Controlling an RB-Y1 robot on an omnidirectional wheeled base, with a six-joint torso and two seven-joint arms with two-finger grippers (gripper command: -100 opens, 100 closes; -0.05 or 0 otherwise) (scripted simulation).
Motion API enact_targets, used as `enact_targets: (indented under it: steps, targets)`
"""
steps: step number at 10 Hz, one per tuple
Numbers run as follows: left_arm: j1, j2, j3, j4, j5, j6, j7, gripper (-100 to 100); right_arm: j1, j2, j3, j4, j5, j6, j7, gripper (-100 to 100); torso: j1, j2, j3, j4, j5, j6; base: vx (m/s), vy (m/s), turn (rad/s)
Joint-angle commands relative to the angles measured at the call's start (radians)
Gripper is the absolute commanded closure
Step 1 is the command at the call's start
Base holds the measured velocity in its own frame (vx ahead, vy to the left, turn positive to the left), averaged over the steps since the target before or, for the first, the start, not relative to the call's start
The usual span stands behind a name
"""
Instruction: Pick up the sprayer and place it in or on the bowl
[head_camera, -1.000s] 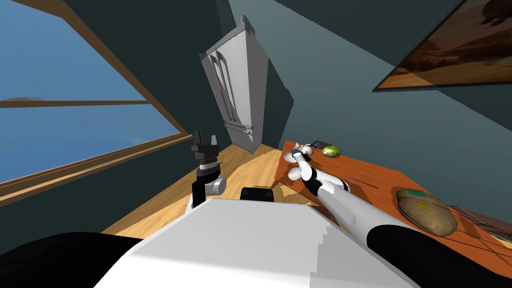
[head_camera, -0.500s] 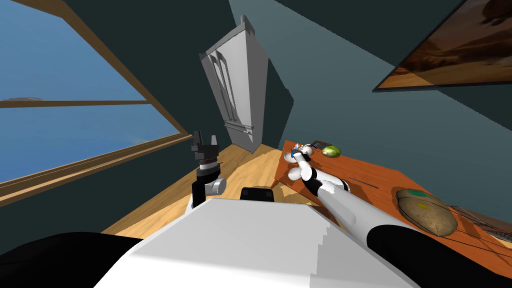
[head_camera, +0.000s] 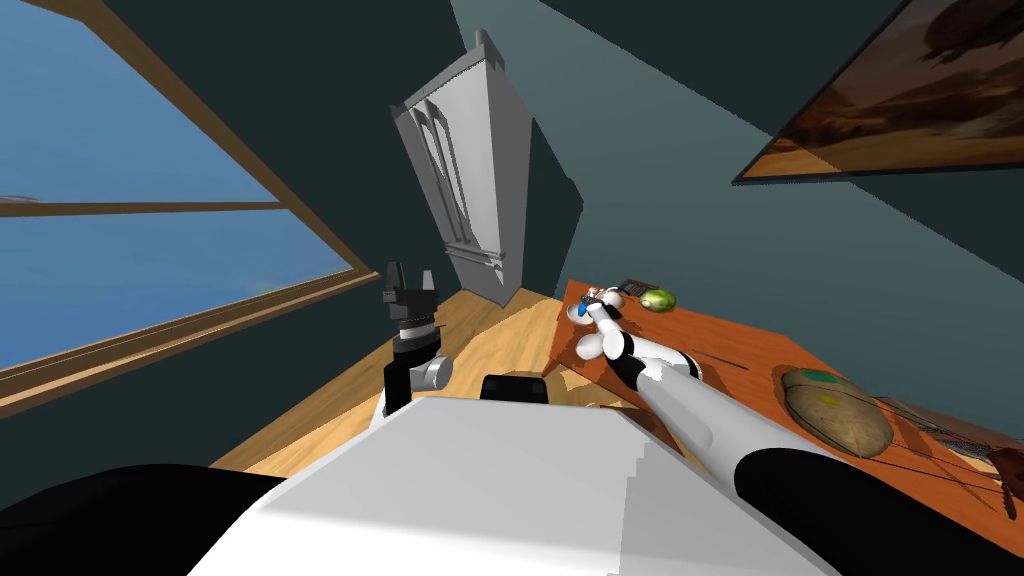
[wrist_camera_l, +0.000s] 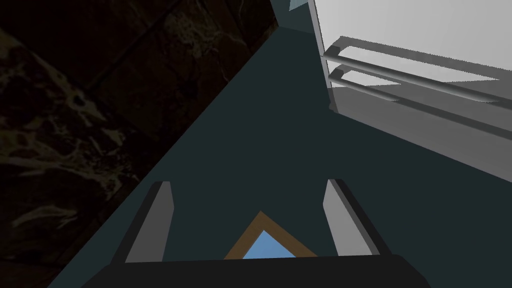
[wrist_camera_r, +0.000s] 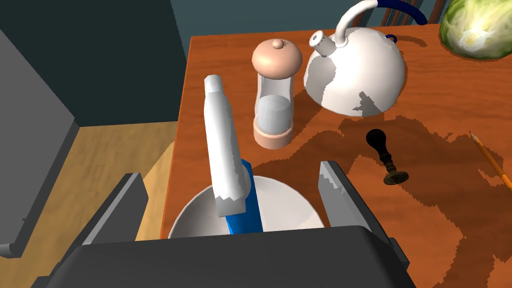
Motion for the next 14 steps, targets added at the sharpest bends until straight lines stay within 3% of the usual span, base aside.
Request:
enact_targets:
  steps: [1,2,3,5,7,9,10,11,12,14]
  targets:
    - [0.0,0.0,0.0,0.0,0.0,0.0,0.0,0,0.006,0.014,-0.05,-0.027,0.009,0.016,0.044,-100,0.0,0.0,0.0,0.0,0.0,0.0,0.0,0.0,0.0]
    - [0.0,0.0,0.0,0.0,0.0,0.0,0.0,0,0.006,0.014,-0.054,-0.027,0.009,0.016,0.044,-100,-0.001,0.001,0.0,0.0,0.0,0.0,0.0,0.0,0.0]
    - [0.0,0.0,0.0,0.0,0.0,0.0,0.0,0,-0.017,0.007,-0.049,-0.023,0.013,0.047,0.051,-100,-0.001,0.001,0.001,0.0,0.0,0.0,0.024,0.031,-0.195]
    - [0.0,0.0,0.0,0.0,0.0,0.0,0.0,0,-0.017,0.007,-0.049,-0.023,0.013,0.047,0.051,-100,0.002,-0.001,0.0,0.0,0.0,0.0,0.022,0.04,-0.054]
    - [0.0,0.0,0.0,0.0,0.0,0.0,0.0,0,-0.052,-0.005,-0.041,-0.016,0.018,0.092,0.06,-100,0.002,-0.001,0.0,0.0,0.001,0.001,0.037,0.065,-0.217]
    - [0.0,0.0,0.0,0.0,0.0,0.0,0.0,0,-0.052,-0.005,-0.035,-0.016,0.018,0.092,0.06,-100,0.003,-0.001,-0.001,0.0,0.001,0.0,0.013,0.041,0.002]
    - [0.0,0.0,0.0,0.0,0.0,0.0,0.0,0,-0.075,-0.012,-0.035,-0.012,0.022,0.122,0.066,-100,0.001,0.0,0.0,0.0,0.0,0.0,0.019,0.041,-0.153]
    - [0.0,0.0,0.0,0.0,0.0,0.0,0.0,0,-0.066,-0.009,-0.049,-0.015,0.026,0.111,0.072,-100,0.001,0.0,0.0,0.0,0.0,0.001,0.013,0.029,-0.048]
    - [0.0,0.0,0.0,0.0,0.0,0.0,0.0,0,-0.068,-0.011,-0.044,-0.014,0.023,0.114,0.07,0,0.001,0.0,0.0,0.0,0.0,0.0,0.0,0.0,0.0]
    - [0.0,0.0,0.0,0.0,0.0,0.0,0.0,0,-0.068,-0.011,-0.044,-0.014,0.023,0.114,0.07,0,-0.001,0.001,0.0,0.0,0.0,0.0,0.0,0.0,0.0]
